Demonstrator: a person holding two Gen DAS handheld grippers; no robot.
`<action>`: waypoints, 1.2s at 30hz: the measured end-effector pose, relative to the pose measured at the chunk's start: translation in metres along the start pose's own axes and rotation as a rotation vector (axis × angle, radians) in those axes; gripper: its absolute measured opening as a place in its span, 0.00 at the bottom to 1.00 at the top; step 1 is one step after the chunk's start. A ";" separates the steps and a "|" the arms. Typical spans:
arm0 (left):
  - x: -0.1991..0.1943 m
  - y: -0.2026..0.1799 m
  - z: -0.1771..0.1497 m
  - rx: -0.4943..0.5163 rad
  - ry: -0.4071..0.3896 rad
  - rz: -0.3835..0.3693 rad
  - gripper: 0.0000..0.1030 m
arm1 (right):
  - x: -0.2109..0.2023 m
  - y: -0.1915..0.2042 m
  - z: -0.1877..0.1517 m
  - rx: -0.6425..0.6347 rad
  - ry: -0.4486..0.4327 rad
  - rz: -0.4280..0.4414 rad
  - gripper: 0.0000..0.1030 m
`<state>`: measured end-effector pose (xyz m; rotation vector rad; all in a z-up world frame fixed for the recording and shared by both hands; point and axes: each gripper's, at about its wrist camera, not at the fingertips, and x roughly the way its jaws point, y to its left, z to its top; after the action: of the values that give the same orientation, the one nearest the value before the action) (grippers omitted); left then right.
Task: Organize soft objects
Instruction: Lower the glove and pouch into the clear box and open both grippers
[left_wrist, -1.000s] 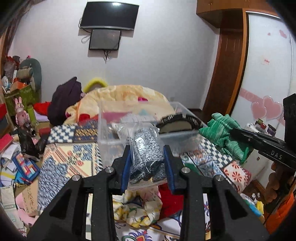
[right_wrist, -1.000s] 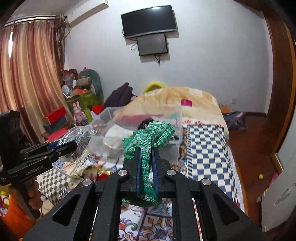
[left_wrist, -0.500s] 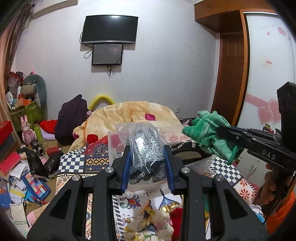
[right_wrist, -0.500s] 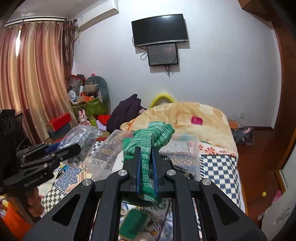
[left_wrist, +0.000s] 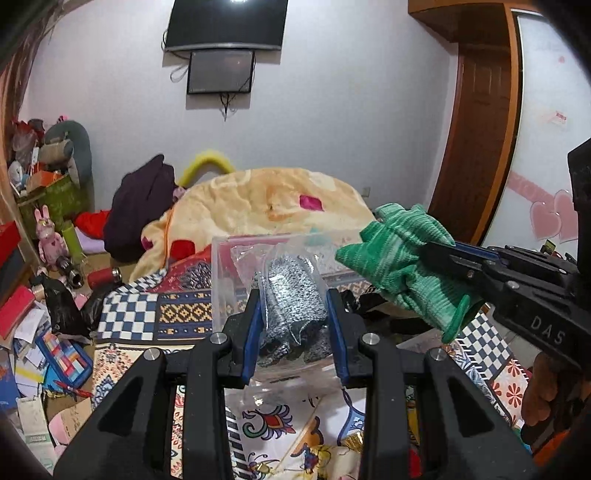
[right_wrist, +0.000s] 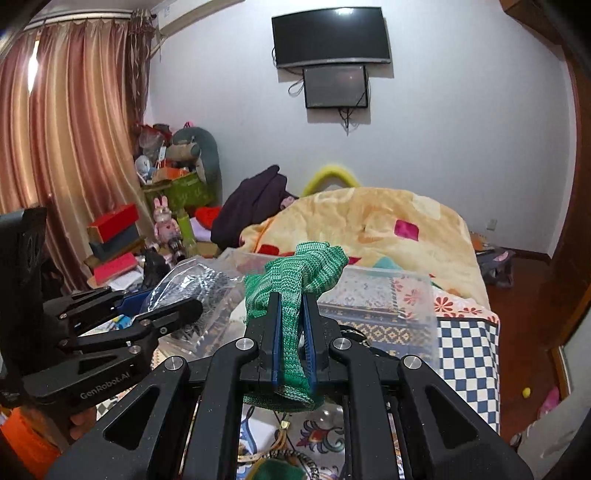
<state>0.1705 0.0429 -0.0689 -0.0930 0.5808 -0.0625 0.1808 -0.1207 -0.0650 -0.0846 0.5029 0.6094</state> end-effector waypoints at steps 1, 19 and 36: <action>0.003 0.000 0.000 -0.002 0.011 -0.003 0.32 | 0.004 0.001 0.000 -0.007 0.011 -0.005 0.10; 0.041 -0.007 -0.008 0.031 0.119 -0.006 0.34 | 0.036 0.012 -0.015 -0.139 0.109 -0.083 0.10; -0.027 -0.007 0.000 0.014 -0.033 -0.032 0.60 | -0.020 0.002 -0.011 -0.055 0.018 -0.021 0.56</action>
<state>0.1476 0.0379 -0.0534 -0.0899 0.5454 -0.0958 0.1609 -0.1326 -0.0652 -0.1472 0.5021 0.6025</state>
